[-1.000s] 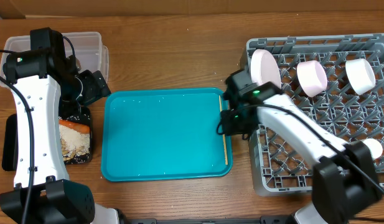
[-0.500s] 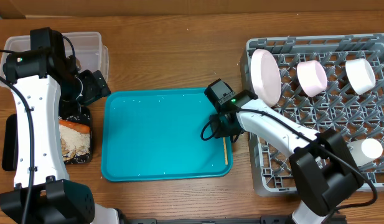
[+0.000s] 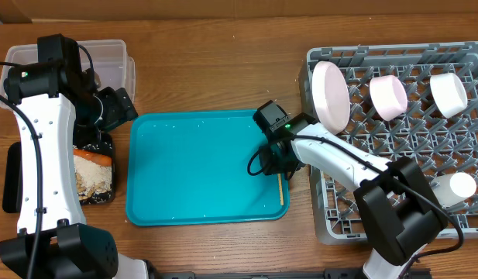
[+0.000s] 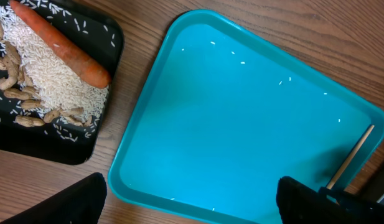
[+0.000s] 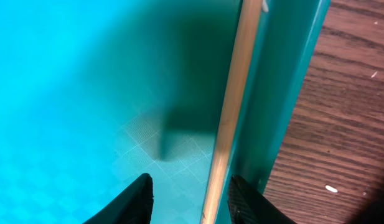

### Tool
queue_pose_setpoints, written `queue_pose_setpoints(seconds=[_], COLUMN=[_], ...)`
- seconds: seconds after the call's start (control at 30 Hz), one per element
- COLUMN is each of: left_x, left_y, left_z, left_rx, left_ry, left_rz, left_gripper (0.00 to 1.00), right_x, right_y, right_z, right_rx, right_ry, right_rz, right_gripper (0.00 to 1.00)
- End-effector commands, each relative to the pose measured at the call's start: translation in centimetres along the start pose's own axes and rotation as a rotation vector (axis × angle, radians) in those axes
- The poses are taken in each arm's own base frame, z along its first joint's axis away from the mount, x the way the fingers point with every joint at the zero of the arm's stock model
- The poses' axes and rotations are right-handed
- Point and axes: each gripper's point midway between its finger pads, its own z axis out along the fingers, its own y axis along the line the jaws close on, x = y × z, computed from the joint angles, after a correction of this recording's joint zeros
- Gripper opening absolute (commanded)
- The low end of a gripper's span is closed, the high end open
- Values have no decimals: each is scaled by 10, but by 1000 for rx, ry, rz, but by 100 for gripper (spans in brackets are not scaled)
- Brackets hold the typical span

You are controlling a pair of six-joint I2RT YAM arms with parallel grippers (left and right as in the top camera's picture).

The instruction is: Sort waste into correct bins and load items into the dishwasher

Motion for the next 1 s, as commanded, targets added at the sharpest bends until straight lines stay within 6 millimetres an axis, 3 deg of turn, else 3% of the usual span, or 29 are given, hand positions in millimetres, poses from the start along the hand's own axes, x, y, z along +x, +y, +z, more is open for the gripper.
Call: queue_pose_setpoints(seconds=[0.0,0.43,0.6,0.7,0.83,0.97], left_x=[0,0,0,1,1,1], left_y=[-4,-4,-4,-4,-3,-3], left_z=[-3,-3,-3,-3,-3,-3], left_rx=[-1,-1,-1,-1,-1,-2], left_ry=[-11,-10,-11,-10,-9,-8], left_rz=[27,27,27,26,26,26], left_gripper=[89,89,89,89,89,89], right_x=[3,15,13,9,3,-5], right_y=[2,-4,0,4,8,13], right_z=[4,28,25,18,3,-30], right_rx=[-4,30,8,0,-12,-43], right_ry=[10,89,88,83,58,-6], right_rz=[0,9,9,13,31,29], right_gripper=[42,41,27,10,6,5])
